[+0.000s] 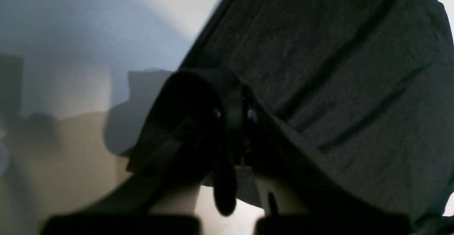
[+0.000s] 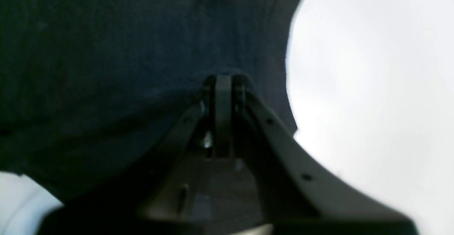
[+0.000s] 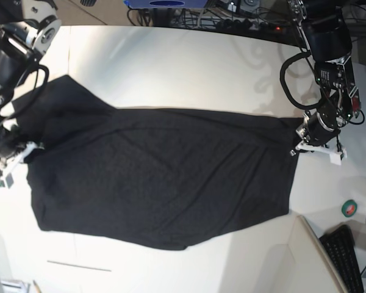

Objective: Layout the t-shirt on the table in an organized manner, then fold the t-shirt properly
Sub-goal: 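Release the shirt and lift both grippers away, then grasp the shirt's two corners at one edge with both grippers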

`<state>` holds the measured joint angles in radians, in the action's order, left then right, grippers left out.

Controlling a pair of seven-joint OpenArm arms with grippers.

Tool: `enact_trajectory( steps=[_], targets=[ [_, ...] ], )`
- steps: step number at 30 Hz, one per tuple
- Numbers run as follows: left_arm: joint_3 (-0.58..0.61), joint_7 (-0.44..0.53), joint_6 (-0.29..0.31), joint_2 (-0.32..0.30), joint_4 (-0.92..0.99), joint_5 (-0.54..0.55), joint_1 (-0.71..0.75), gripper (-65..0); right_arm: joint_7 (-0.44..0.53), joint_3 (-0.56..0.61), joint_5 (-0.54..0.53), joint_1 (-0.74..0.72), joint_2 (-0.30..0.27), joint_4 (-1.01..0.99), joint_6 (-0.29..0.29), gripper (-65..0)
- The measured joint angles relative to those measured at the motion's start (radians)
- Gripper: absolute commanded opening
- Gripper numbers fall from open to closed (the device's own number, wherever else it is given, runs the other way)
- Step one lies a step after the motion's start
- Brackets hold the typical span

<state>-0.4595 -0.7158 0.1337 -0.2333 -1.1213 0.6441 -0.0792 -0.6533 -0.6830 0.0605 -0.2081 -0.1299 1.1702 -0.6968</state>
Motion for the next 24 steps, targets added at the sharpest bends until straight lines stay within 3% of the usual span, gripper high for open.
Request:
enact_trajectory(
  steps=[2,3,4,6,9,13,17,24],
  targets=[
    [-0.015,-0.002,0.000,-0.001,-0.005,0.004,0.006,-29.6,0.000,-0.004,0.007,0.064,0.002,0.095,0.000,-32.3],
    [-0.049,-0.004,0.001,0.006,-0.008,0.007,0.008,-19.1,-0.004,-0.007,0.012,0.094,0.002,0.135,0.000,-28.7],
    [-0.093,-0.007,0.000,0.014,-0.020,0.005,0.010,-10.4,0.000,-0.023,0.009,0.120,0.004,0.167,0.000,-28.2],
    [-0.174,-0.002,0.001,0.023,-0.068,0.011,0.028,-1.6,0.006,-0.084,0.004,0.149,0.023,0.201,0.000,-28.4],
    [-0.258,0.004,0.000,0.034,-0.164,-0.003,0.063,-1.3,0.003,-0.184,0.008,0.162,0.041,0.188,0.000,-28.4],
    [-0.262,0.004,0.136,0.037,-0.263,0.012,0.153,-4.8,0.007,-0.200,0.009,0.175,0.005,0.076,-0.001,-28.4],
    [-0.264,-0.003,0.197,0.042,-0.273,0.005,0.257,-8.2,0.088,-0.201,0.014,0.175,-0.016,-0.034,0.001,-28.4],
    [-0.458,0.000,0.342,0.062,-0.271,-0.008,0.363,-14.8,0.151,-0.201,-0.008,0.208,-0.020,-0.114,0.000,-28.8]
  ],
)
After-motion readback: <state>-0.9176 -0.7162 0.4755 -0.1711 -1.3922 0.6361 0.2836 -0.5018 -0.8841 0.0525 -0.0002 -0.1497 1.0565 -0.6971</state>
